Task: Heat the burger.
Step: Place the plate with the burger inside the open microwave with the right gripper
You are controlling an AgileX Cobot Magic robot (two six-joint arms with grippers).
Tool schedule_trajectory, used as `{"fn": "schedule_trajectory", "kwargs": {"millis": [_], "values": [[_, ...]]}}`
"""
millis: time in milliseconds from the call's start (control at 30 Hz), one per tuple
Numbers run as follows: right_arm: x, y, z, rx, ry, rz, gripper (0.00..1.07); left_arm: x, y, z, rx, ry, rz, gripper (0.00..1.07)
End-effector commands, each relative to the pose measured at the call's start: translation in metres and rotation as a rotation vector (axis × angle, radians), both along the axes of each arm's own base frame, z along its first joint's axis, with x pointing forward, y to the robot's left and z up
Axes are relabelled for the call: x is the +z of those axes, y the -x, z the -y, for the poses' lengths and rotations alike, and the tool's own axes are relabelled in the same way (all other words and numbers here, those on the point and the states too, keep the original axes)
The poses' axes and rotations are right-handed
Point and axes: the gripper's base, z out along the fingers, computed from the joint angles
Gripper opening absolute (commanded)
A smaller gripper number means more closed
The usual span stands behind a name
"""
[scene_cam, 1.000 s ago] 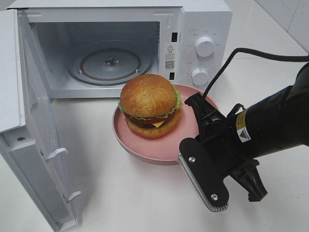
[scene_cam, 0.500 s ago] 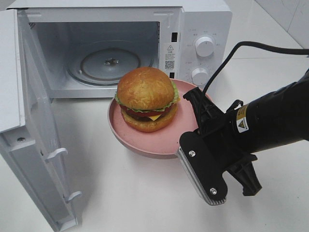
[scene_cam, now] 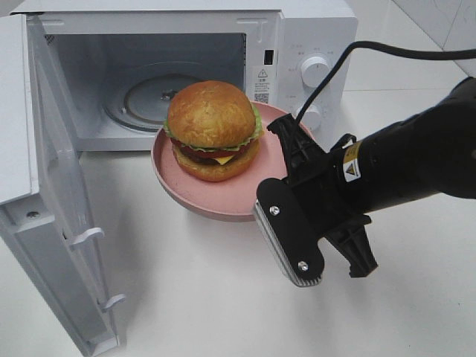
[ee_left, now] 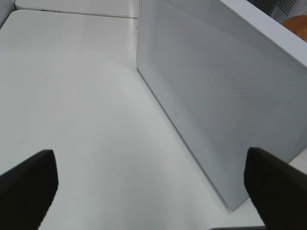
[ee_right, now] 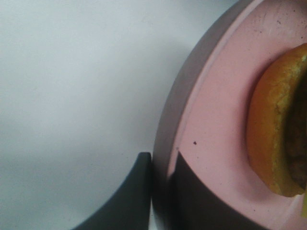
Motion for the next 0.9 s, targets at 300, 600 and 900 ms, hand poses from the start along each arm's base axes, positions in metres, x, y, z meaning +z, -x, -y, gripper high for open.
{"fn": "schedule_trajectory", "kwargs": {"millis": [300,600,900], "values": [[0.008,-0.039,-0.033,-0.022,-0.086,0.063,0.00,0.001,0.002,0.000,-0.004,-0.001,0.032,0.98],[0.003,-0.062,-0.053,-0.026,-0.076,0.051,0.00,0.001,0.002,0.000,-0.004,-0.001,0.032,0.98],[0.004,-0.078,-0.067,-0.029,-0.089,0.062,0.00,0.001,0.002,0.000,-0.004,-0.001,0.032,0.98]]}}
